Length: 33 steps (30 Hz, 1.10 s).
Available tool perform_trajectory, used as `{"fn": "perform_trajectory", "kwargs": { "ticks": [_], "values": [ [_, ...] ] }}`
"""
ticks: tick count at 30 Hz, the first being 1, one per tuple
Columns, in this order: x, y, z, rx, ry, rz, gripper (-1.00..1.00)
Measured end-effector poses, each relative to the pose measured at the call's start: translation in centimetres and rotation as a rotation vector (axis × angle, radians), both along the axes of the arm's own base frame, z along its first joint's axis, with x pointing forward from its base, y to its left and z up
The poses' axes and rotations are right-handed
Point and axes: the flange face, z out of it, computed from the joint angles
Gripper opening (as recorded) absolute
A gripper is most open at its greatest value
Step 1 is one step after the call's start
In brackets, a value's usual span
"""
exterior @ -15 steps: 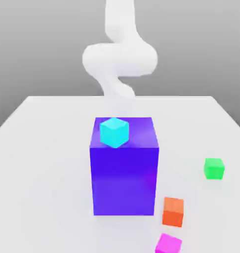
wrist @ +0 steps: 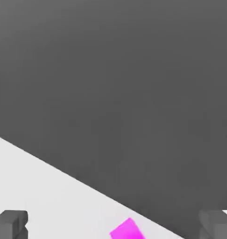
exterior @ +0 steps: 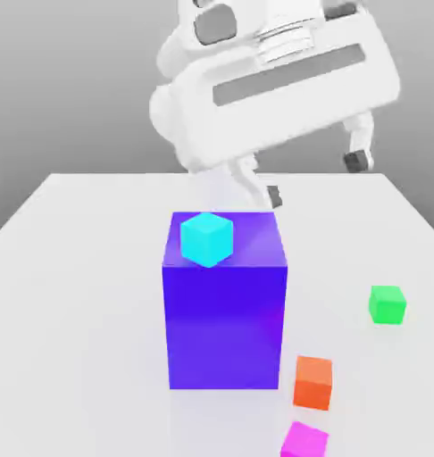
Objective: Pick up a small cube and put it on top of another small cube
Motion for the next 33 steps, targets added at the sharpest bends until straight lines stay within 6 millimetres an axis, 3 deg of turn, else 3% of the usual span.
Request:
{"fn": "perform_trajectory", "kwargs": {
  "ticks": [5,11,15,20,24,25,31,33],
  "values": [
    [0.9,2.9,-8.2,-0.051,0.075,0.149,0.00],
    [0.6,4.1,-16.5,-0.155,0.128,0.297,0.00],
    [0.1,4.5,-20.6,-0.249,0.139,0.403,0.00],
    [-0.4,4.6,-24.2,-0.386,0.125,0.535,0.00],
    [-0.4,4.7,-29.0,-0.409,0.119,0.557,0.00],
    [-1.2,4.5,-30.3,-0.387,0.200,0.576,-1.00],
    [-1.8,4.5,-30.9,-0.370,0.254,0.590,-1.00],
    [-0.9,4.6,-29.4,-0.399,0.166,0.571,-1.00]
  ]
}}
